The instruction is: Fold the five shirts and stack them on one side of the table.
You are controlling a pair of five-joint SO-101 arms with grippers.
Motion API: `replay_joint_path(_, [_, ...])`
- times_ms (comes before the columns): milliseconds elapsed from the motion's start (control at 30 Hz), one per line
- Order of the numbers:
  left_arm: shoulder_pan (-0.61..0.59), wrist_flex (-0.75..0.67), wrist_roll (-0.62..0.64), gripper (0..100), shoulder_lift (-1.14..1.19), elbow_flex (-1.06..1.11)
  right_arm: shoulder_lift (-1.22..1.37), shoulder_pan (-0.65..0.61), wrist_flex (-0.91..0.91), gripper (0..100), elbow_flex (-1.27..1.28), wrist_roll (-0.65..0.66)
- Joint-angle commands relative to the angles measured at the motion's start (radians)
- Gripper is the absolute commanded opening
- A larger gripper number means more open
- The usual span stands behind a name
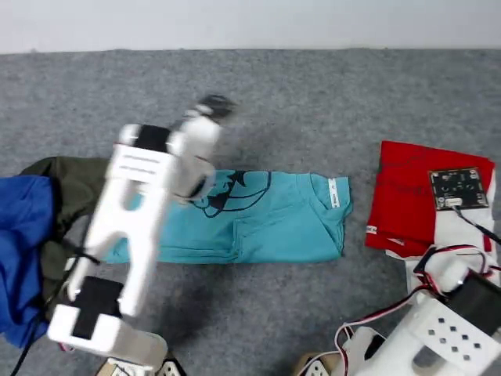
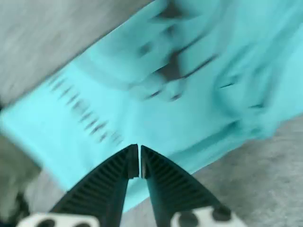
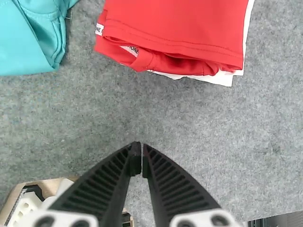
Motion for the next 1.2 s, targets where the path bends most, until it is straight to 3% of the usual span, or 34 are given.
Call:
replay_joint_path(0, [-0.207,0.026,0.006,7,-0.048,-0.035,-0.015,0.015,0.041,1.1,-0.003,0.005])
replay_joint_path(200, [-0.413,-0.032,0.006,23,-0.046,-0.015,-0.015,0.015,0.041,1.1,-0.003,0.005])
replay_joint_path(633, [-0.423,-0.338,0.006,25,-0.044,0.231,-0.015,0.015,0.041,1.1,0.025,0.005])
replay_joint_path(1167, [-0.428,-0.270,0.015,24,0.307,-0.016,-0.015,0.015,0.038,1.1,0.040,0.009])
